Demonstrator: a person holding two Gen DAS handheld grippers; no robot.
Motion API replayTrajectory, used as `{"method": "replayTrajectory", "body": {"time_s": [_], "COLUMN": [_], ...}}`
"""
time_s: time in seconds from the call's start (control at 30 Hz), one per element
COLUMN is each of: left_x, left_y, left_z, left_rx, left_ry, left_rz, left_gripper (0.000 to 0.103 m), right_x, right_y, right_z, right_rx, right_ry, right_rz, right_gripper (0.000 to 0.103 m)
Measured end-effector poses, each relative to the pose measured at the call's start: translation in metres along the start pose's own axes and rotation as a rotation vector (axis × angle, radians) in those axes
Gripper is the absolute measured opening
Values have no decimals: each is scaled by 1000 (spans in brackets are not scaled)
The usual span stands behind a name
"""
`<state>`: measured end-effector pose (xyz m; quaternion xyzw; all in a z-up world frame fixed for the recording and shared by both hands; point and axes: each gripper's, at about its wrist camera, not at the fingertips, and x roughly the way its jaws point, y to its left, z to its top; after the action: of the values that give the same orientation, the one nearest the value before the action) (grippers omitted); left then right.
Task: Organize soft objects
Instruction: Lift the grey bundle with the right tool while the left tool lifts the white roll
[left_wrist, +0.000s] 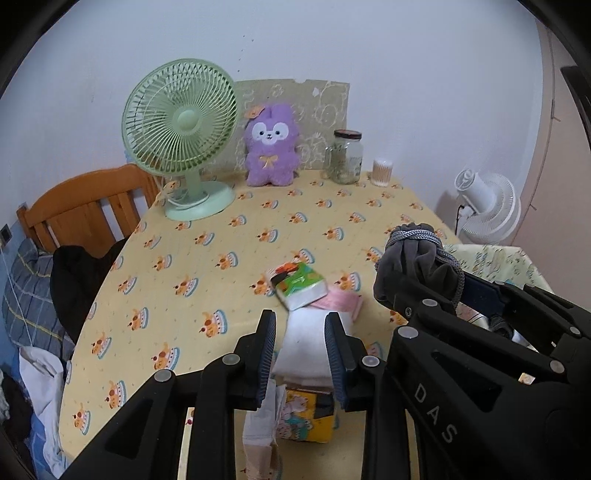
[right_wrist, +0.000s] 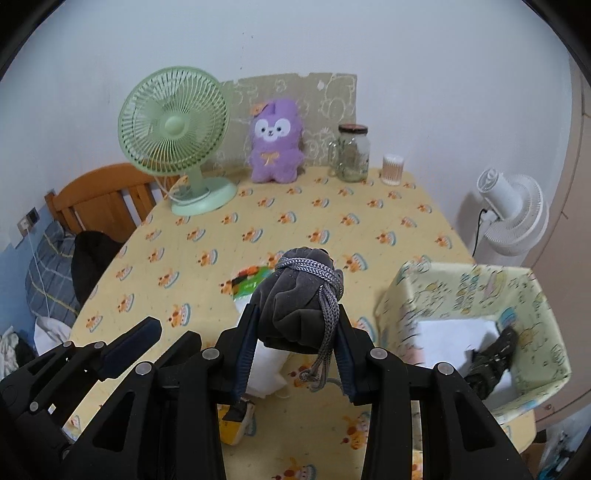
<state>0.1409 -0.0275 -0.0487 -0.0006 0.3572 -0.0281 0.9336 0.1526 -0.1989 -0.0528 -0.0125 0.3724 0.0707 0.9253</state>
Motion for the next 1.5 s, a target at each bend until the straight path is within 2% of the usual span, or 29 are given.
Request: {"method": "replayTrajectory", "body": {"time_s": [0.3, 0.5, 0.63, 0.73, 1.27, 1.43, 1.5], "left_x": [-11, -9, -6, -3, 34, 39, 43], "left_y": [-17, -17, -13, -9, 20, 25, 26], "left_z": [8, 1, -10, -20, -75, -82, -84], "left_rx": [21, 38, 45, 43, 26, 9, -1], "left_ry": [-23, -23, -12, 1, 117, 117, 123], "left_rz": [-25, -5, 9, 12, -30, -36, -50], "left_gripper": [28, 38, 50, 53, 54, 54, 49], "right_x": [-21, -20, -15, -9, 36, 44, 47], "right_y": [-14, -17, -13, -9, 19, 24, 25], "right_z": [8, 2, -9, -18, -71, -80, -81], "right_rx": [8, 22, 39, 36, 38, 32, 26], "right_ry": [-33, -26, -24, -10, 107, 119, 124], "right_rz": [-14, -13, 8, 18, 5, -12, -21], "right_gripper": [42, 42, 42, 42, 42, 42, 42]}}
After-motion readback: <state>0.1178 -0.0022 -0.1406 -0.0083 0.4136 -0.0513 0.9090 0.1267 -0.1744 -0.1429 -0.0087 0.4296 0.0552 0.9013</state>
